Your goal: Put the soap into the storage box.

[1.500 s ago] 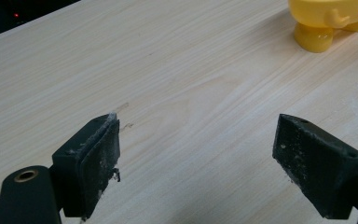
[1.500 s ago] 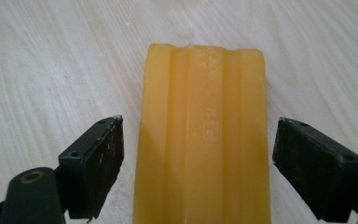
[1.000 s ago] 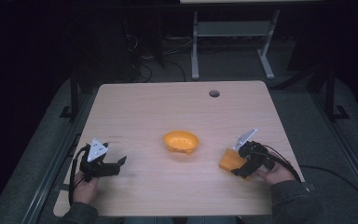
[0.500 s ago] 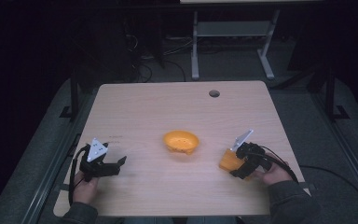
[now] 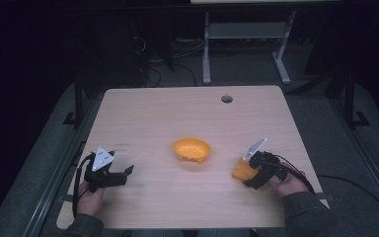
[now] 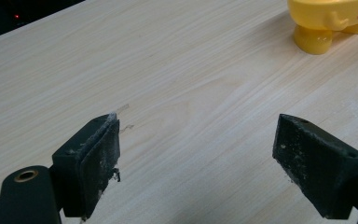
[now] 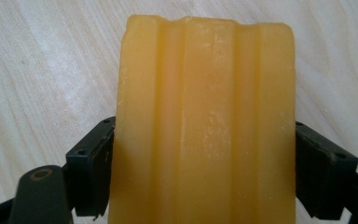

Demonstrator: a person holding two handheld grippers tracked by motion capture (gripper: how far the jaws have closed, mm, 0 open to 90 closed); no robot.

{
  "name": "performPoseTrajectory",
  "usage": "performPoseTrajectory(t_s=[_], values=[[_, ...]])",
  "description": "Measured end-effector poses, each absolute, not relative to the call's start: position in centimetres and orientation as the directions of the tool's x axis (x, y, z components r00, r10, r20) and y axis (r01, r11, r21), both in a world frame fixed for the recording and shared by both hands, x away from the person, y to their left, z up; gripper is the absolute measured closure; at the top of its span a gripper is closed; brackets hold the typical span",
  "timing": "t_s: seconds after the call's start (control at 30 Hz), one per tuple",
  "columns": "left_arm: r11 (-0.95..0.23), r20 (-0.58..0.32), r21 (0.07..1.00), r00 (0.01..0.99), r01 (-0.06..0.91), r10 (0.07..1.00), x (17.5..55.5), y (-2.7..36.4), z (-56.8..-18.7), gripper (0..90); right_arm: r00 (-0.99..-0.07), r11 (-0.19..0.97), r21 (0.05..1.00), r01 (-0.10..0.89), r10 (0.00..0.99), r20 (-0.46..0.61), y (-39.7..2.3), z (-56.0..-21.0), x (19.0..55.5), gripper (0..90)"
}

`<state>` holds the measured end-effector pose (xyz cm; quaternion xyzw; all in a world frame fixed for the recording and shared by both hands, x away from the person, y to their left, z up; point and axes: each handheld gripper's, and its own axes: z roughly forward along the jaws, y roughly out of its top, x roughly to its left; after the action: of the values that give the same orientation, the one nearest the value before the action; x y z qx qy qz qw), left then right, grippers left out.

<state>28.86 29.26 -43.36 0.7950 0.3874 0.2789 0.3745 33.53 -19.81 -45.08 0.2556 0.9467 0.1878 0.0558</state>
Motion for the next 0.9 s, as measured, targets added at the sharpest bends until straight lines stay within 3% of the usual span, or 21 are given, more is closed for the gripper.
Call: performPoseTrajectory(t_s=[0.9], values=[[-0.425, 0.159, 0.81, 0.546, 0.404, 0.822, 28.9, 29.37, -43.3, 14.1, -0.868, 0.796, 0.402, 0.453, 0.497, -0.005, -20.05, -44.2, 33.51, 20.3]])
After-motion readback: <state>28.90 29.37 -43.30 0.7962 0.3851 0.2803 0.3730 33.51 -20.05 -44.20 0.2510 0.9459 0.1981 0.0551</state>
